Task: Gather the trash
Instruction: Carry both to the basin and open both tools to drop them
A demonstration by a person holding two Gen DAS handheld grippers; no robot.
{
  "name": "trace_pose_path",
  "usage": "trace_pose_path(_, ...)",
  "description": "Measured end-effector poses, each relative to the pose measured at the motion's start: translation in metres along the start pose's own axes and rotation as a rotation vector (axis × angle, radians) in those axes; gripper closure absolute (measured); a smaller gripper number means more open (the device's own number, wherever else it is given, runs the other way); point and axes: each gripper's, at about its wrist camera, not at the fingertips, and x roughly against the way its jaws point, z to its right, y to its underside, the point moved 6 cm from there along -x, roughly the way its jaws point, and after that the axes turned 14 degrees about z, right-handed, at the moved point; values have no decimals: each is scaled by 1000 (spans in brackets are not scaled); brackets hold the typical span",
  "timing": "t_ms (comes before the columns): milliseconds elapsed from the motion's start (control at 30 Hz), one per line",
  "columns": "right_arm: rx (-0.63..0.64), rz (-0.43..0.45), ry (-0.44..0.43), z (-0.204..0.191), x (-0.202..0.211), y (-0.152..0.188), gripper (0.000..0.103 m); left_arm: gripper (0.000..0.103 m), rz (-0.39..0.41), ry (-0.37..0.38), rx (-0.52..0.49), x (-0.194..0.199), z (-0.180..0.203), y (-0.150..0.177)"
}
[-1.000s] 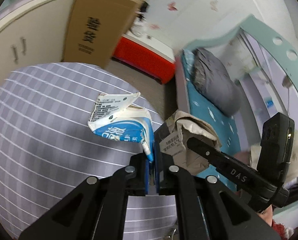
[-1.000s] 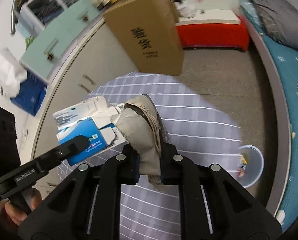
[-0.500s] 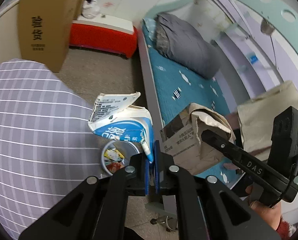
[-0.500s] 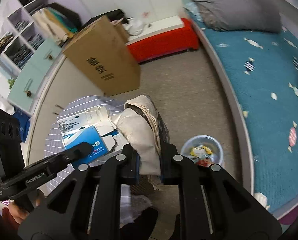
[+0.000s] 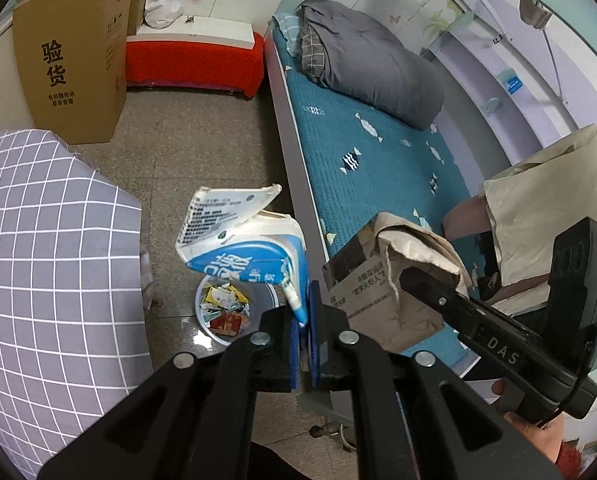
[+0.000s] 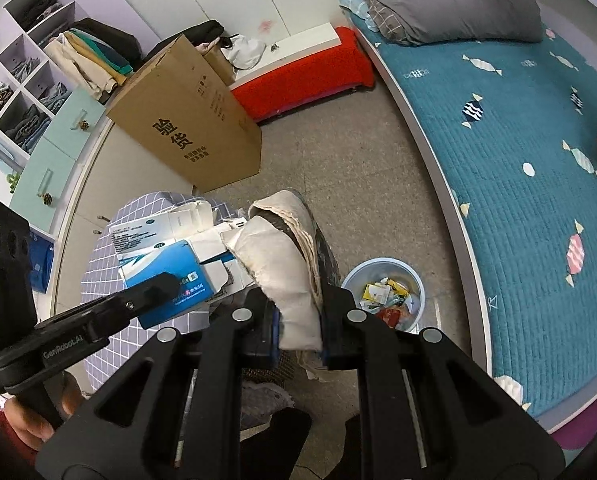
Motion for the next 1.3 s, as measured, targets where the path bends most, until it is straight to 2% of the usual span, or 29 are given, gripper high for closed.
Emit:
trace_pose_path(100,-13,22,-3,3,-7,-4,77,98,-2,-11,-10,-3,4,-2)
trace_pose_path(167,-14,29,14,6,-12,-7,31,98,-8,-15,-15,-6,6,-4)
trace_pose_path(333,-21,32,-17,7,-20,-12,31,98,-23,-18,-30,-13,11,-8)
trace_pose_path(667,32,110,36,14,6,-25,30,98,-44,5,-73,-26,32,-12)
trace_pose_path(1167,-21,201,90,47,48,-34,25,97,-63,50,-161,-38,79,-9)
trace_pose_path(1300,-29,222,94,51,56,-35,25,93,-53,50,-202,-37,88,-12)
